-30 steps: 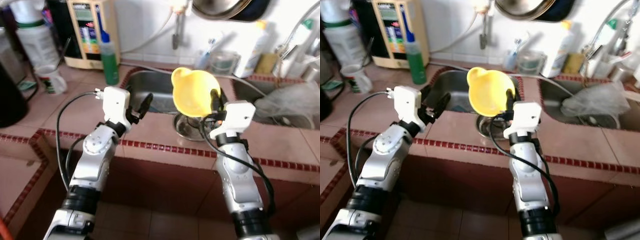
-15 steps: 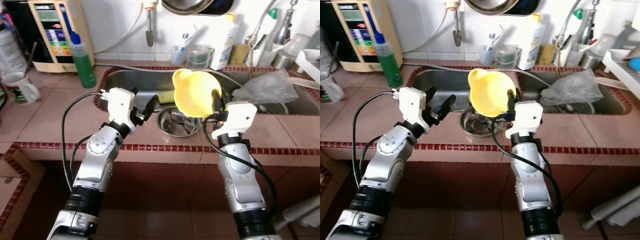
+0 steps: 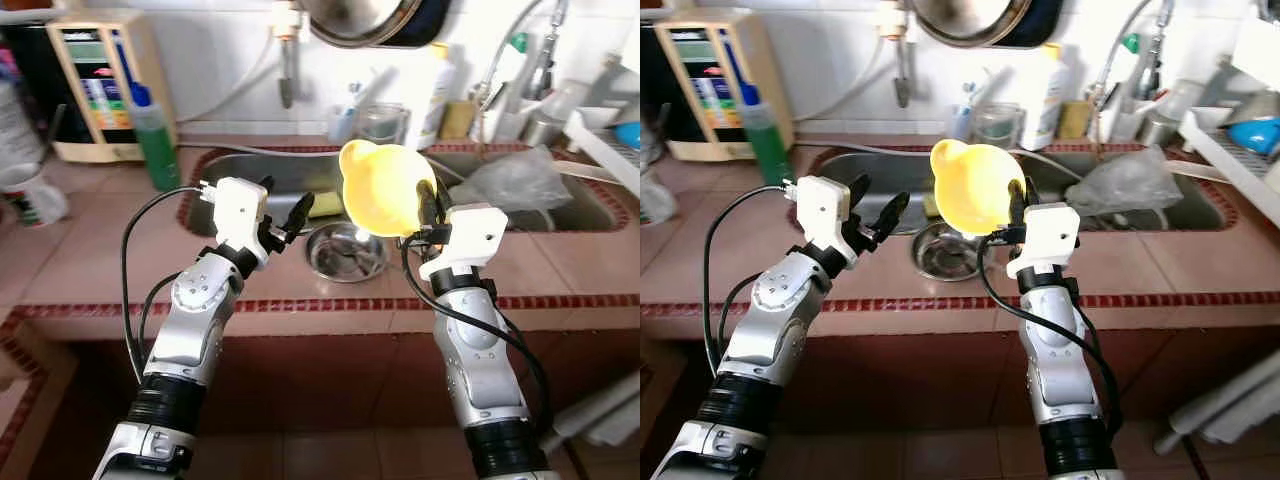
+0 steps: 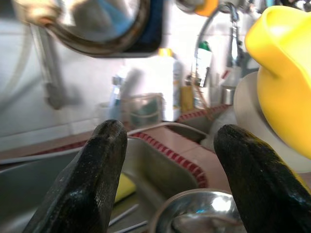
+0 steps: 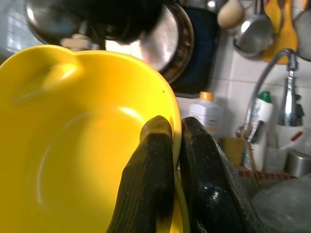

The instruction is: Kitchen organization

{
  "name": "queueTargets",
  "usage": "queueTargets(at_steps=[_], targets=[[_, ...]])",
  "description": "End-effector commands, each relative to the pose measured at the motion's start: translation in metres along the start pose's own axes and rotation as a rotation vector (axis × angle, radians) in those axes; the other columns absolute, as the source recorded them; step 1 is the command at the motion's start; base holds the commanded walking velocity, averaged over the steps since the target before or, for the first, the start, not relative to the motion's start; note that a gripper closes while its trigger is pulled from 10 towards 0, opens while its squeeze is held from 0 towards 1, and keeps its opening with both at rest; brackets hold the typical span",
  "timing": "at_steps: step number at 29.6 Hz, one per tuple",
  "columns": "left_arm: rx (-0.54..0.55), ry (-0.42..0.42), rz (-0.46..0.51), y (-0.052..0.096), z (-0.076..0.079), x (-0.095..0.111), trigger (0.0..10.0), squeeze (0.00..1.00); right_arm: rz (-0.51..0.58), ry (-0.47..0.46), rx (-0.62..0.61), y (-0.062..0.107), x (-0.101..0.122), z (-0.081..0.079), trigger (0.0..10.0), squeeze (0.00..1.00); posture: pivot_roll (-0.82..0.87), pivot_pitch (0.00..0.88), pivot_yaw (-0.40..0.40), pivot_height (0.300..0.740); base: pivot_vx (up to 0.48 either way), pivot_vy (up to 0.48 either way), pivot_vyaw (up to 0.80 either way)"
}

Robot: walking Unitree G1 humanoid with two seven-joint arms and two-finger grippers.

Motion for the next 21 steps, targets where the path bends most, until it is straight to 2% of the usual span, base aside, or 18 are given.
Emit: queueTargets(at_steps=[1,21], targets=[[-0.012,-0.006,0.009,-0.0012,0.0016,0.0041,10.0,0.00,0.025,-0.004,0.001,-0.0032,0.0073,0.0002,10.0,0.00,-0.07,0.000,0.010,0.740,0.341,0.000,0.00],[-0.002,-0.004,0.013,-0.0016,-0.0011,0.0062,10.0,0.00,0.024,-0.003,0.000,-0.0046,0.0084,0.0010,10.0,0.00,-0.08,0.010,0.008,0.740,0.353,0.000,0.00]])
Point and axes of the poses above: a point about 5 cm out from each wrist's last joint towards the gripper, its own y axis pointing back from the gripper into the wrist, its own x axis along the axis of the wrist's last joint, z = x × y, the point moved 5 cm from there along -y, pointing out of the wrist towards the gripper, and after that the axes turned 11 degrees about -y, right-handed, at the moved point
